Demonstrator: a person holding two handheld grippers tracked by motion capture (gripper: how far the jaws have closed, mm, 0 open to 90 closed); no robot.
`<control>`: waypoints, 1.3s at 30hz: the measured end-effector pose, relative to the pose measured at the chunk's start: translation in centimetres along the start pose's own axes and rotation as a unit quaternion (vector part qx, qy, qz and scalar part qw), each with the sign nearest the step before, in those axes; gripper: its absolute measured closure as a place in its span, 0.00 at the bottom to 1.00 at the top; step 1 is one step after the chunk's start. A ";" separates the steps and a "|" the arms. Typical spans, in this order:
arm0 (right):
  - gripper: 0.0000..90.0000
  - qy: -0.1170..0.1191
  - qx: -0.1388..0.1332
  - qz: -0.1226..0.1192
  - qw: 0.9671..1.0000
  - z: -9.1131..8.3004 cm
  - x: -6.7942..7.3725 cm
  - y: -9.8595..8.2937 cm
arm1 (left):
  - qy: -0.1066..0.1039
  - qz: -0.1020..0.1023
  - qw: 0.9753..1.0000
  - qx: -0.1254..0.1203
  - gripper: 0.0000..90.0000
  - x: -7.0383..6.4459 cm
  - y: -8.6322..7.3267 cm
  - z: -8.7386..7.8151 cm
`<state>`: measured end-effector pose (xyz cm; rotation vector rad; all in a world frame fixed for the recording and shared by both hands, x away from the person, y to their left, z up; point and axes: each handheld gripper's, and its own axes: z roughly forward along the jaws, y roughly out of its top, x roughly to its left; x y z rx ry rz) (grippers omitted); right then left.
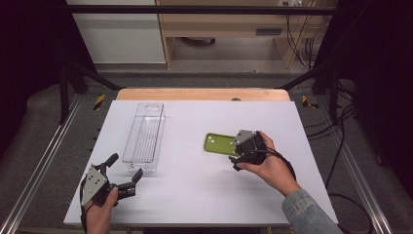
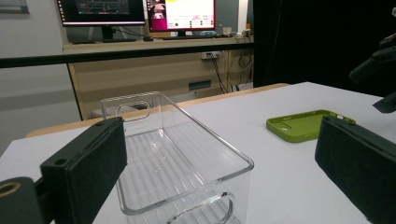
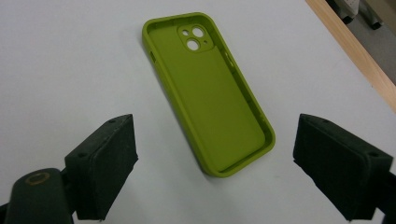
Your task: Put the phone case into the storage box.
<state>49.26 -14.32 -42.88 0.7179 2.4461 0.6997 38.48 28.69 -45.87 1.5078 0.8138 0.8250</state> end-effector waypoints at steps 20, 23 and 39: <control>0.22 0.027 0.030 -0.009 0.999 2.7 -0.3 0.9 | -0.001 -0.002 1.000 -0.001 0.02 0.1 0.0 -0.1; 0.26 0.023 0.029 -0.011 0.999 3.0 -0.3 1.0 | 0.000 -0.002 1.000 -0.002 0.02 0.1 0.1 -0.1; 0.56 0.051 0.039 -0.036 0.997 4.2 -0.4 0.9 | 0.003 -0.007 1.000 -0.003 0.02 0.3 0.0 -0.2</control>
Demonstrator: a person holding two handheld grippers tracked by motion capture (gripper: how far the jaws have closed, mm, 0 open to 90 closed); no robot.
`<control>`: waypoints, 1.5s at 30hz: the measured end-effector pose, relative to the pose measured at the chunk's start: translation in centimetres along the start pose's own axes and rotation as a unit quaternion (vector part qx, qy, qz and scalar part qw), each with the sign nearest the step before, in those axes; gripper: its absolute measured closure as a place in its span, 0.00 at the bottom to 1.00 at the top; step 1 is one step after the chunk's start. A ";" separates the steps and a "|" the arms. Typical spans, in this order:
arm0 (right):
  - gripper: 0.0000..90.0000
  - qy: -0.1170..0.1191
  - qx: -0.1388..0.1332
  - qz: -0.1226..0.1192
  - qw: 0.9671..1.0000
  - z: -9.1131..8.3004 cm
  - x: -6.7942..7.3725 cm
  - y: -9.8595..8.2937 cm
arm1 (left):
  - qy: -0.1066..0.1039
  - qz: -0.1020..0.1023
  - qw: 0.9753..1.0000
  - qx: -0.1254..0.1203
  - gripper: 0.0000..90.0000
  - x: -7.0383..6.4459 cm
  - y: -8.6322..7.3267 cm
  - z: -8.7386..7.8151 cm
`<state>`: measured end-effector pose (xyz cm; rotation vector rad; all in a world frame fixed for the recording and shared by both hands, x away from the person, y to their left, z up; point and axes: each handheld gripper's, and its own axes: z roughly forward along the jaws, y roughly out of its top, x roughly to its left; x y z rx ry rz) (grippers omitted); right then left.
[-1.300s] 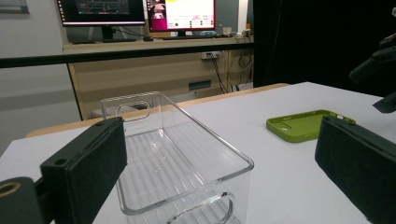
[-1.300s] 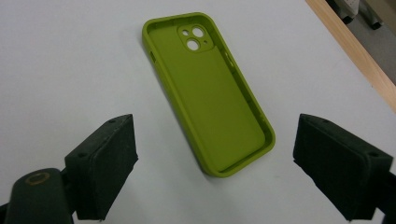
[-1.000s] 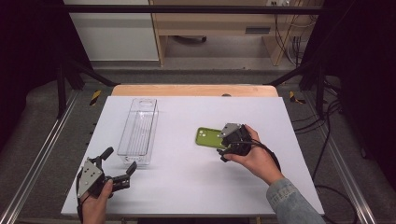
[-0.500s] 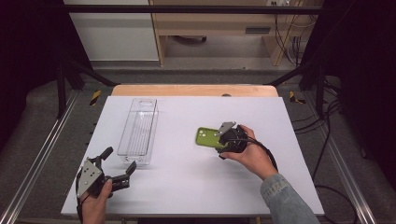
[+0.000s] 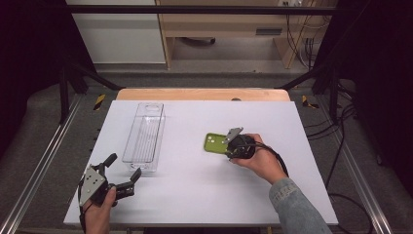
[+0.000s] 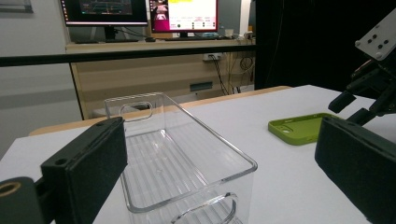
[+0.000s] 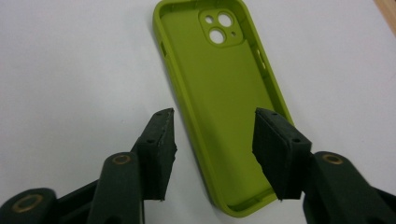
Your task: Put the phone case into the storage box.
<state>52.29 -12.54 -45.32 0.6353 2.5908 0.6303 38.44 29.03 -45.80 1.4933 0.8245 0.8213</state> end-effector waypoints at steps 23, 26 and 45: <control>0.82 0.032 0.020 -0.017 0.999 1.0 -0.8 -0.7 | -0.004 0.002 1.000 0.004 0.02 -0.1 -0.1 0.1; 0.82 0.036 0.023 -0.017 0.999 1.1 -0.8 -0.7 | -0.004 0.003 1.000 0.004 0.02 -0.1 -0.1 0.1; 0.90 0.046 0.045 -0.063 0.996 1.8 -0.6 -0.3 | -0.001 0.002 1.000 0.006 0.02 0.0 -0.1 0.1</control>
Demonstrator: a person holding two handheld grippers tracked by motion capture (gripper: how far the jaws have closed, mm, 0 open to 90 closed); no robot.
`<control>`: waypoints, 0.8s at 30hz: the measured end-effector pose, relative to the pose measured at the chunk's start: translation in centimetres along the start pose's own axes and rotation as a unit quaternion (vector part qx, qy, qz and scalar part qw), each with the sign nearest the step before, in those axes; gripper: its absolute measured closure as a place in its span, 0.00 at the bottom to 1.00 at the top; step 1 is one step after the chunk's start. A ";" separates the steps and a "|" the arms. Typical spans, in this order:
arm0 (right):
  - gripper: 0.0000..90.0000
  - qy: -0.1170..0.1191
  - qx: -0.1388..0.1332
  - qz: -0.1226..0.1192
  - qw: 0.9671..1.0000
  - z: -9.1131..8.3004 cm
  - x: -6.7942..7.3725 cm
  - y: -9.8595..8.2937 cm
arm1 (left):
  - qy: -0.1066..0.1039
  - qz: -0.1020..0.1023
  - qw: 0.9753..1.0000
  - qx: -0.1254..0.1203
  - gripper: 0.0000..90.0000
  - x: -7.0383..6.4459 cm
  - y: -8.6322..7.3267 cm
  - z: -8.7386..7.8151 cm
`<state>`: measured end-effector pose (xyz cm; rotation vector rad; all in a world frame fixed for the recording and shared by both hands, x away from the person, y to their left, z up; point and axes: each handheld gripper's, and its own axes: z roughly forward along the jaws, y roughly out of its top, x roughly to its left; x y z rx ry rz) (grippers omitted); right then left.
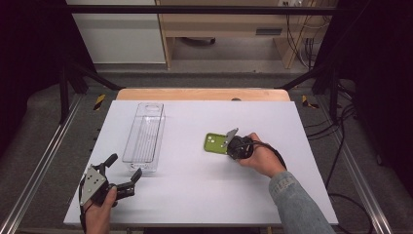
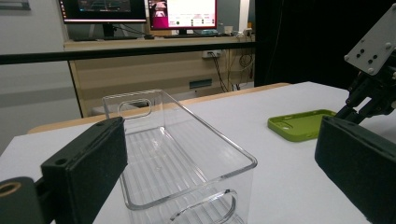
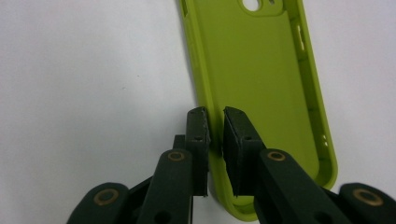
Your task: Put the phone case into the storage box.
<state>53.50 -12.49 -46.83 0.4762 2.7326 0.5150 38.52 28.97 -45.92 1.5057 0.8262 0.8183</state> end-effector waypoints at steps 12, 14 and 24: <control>0.92 0.004 0.007 -0.024 1.000 0.2 0.0 0.6 | 0.000 -0.001 1.000 0.001 0.02 0.0 0.0 0.0; 0.93 0.004 0.009 -0.032 0.999 0.2 0.0 0.7 | 0.000 0.000 1.000 0.001 0.02 0.0 0.0 0.0; 0.97 -0.001 0.015 -0.059 0.998 0.1 0.6 0.8 | 0.002 -0.002 1.000 0.001 0.02 0.1 0.0 -0.1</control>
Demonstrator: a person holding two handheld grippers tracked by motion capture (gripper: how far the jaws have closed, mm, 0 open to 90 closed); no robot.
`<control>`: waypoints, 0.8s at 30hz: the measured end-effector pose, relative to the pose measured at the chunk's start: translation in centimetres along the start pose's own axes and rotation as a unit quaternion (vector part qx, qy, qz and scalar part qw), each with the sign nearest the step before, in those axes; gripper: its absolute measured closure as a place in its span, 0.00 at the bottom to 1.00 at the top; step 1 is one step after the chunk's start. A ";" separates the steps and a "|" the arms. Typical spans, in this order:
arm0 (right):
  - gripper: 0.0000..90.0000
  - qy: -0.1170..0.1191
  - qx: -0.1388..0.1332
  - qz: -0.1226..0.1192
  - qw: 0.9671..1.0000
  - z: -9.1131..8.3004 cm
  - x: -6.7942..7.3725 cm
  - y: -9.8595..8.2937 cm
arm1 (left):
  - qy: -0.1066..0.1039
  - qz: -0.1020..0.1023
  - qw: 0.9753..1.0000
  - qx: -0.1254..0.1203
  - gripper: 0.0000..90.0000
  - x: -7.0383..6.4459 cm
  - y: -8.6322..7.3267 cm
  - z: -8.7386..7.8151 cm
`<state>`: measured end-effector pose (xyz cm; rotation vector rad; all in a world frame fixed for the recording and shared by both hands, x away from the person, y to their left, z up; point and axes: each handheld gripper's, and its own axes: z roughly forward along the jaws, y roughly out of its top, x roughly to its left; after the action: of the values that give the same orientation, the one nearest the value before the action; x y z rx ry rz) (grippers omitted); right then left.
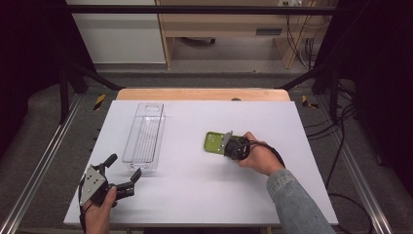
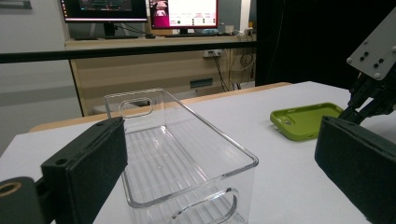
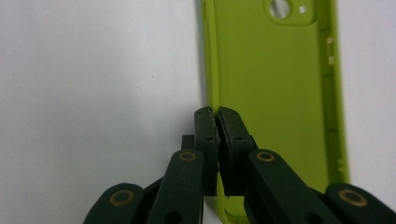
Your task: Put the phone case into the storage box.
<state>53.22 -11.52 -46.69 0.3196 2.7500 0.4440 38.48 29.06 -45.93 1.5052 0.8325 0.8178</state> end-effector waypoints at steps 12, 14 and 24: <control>0.98 -0.047 0.017 -0.010 0.999 -0.3 1.5 0.3 | 0.000 0.001 1.000 0.000 0.02 -0.1 0.0 -0.1; 0.98 -0.059 0.015 -0.011 0.998 -0.6 1.7 0.4 | 0.000 0.001 1.000 0.000 0.02 -0.1 0.0 -0.1; 0.98 -0.104 -0.007 -0.007 0.994 -2.4 2.9 0.2 | 0.001 0.004 1.000 0.002 0.02 -0.2 0.1 -0.1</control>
<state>49.76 -11.18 -45.32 0.3247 2.5430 0.4012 38.26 28.92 -45.86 1.5130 0.8296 0.8236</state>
